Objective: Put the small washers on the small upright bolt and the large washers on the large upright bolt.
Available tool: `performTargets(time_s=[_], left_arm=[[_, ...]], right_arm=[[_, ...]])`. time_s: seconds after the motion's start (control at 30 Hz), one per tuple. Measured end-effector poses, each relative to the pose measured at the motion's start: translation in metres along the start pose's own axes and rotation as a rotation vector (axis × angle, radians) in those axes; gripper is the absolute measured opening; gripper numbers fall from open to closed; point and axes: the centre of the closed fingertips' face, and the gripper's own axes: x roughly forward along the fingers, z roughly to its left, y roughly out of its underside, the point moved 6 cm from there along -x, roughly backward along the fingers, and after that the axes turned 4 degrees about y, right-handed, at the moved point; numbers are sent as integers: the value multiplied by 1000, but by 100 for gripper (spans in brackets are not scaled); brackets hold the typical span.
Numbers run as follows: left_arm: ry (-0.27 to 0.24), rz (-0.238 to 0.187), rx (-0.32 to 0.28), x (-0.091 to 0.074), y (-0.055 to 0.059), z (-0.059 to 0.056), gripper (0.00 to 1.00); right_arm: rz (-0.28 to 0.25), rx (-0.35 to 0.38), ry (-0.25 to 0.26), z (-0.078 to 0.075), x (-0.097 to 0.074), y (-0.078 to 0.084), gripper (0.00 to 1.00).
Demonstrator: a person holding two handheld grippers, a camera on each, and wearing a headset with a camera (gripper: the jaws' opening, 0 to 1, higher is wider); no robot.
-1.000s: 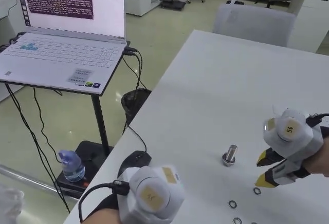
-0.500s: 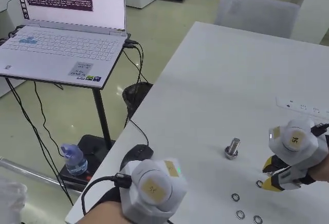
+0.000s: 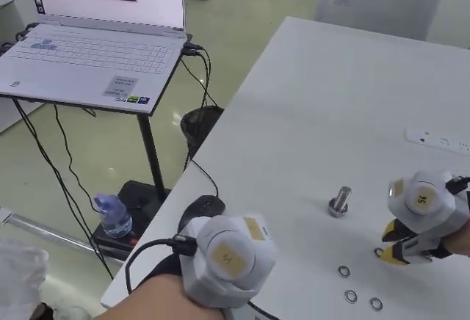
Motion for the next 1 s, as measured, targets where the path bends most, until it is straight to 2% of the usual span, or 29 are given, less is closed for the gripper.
performTargets(time_s=[0.5,0.57,0.87,1.0], left_arm=[[13,8,-2,1,2,0,84],[13,8,-1,1,2,1,84],[15,9,5,2,1,2,83],[16,9,5,1,0,2,83]], right_arm=[[11,10,-4,1,12,3,19],[16,23,-23,3,12,3,16],[15,56,-28,1,13,4,15],[22,97,-25,1,14,3,14]])
